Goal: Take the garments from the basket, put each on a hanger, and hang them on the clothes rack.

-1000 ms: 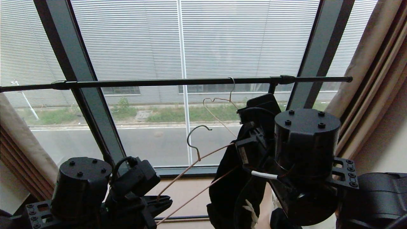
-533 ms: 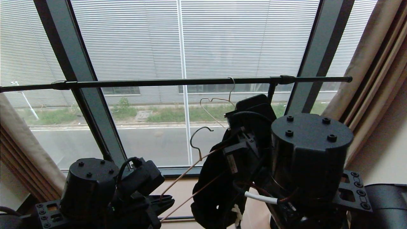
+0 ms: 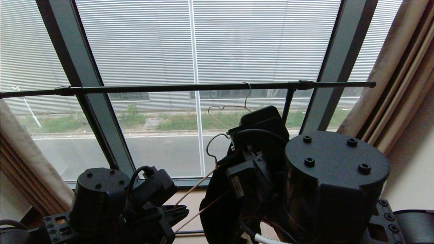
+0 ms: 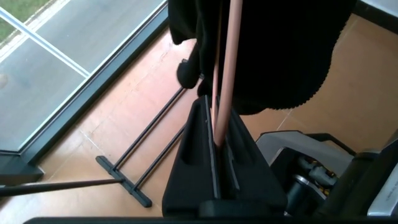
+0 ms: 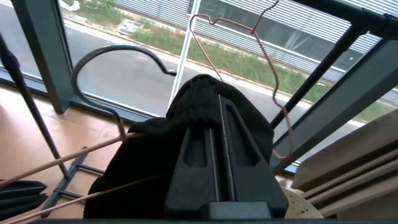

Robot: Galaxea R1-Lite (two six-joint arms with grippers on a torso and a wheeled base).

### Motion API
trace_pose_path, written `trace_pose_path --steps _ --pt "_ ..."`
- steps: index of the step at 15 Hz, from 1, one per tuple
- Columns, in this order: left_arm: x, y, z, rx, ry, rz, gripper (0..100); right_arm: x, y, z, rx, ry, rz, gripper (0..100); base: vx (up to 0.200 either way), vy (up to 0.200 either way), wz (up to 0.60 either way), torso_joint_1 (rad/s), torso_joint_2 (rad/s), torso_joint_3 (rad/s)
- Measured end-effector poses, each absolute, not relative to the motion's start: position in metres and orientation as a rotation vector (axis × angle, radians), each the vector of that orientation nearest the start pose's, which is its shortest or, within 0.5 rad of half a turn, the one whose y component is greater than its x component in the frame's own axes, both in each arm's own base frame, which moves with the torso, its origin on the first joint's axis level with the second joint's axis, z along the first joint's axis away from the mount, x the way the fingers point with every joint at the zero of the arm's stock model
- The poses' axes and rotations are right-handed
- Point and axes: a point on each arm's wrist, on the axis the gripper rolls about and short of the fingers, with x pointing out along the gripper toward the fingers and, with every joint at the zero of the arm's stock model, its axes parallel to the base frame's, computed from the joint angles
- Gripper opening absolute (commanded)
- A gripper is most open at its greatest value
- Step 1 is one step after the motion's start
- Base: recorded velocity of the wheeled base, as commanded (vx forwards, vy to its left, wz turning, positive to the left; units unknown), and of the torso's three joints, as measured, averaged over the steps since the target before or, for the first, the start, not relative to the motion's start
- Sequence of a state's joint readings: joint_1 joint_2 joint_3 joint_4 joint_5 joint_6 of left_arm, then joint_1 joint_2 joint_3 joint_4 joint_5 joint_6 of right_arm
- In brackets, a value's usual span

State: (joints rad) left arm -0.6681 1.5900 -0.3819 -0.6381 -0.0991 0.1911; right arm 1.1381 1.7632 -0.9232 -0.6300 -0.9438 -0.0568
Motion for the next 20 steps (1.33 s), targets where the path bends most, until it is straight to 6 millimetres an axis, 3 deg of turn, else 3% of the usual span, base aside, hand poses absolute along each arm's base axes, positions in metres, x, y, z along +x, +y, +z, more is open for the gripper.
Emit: trace_pose_path --steps 11,12,20 --pt "0.167 -0.141 0.107 0.296 0.368 -0.836 0 0.158 0.280 0.199 -0.178 0.093 0.151 0 0.000 0.000 0.00 0.000 0.00 0.000" --pt "0.166 -0.140 0.107 0.297 0.370 -0.836 0 0.159 0.280 0.198 -0.178 0.093 0.150 100 0.000 0.000 0.00 0.000 0.00 0.000" --pt "0.165 -0.142 0.107 0.298 0.365 -0.846 0 0.160 0.282 0.197 -0.179 0.093 0.148 100 0.000 0.000 0.00 0.000 0.00 0.000"
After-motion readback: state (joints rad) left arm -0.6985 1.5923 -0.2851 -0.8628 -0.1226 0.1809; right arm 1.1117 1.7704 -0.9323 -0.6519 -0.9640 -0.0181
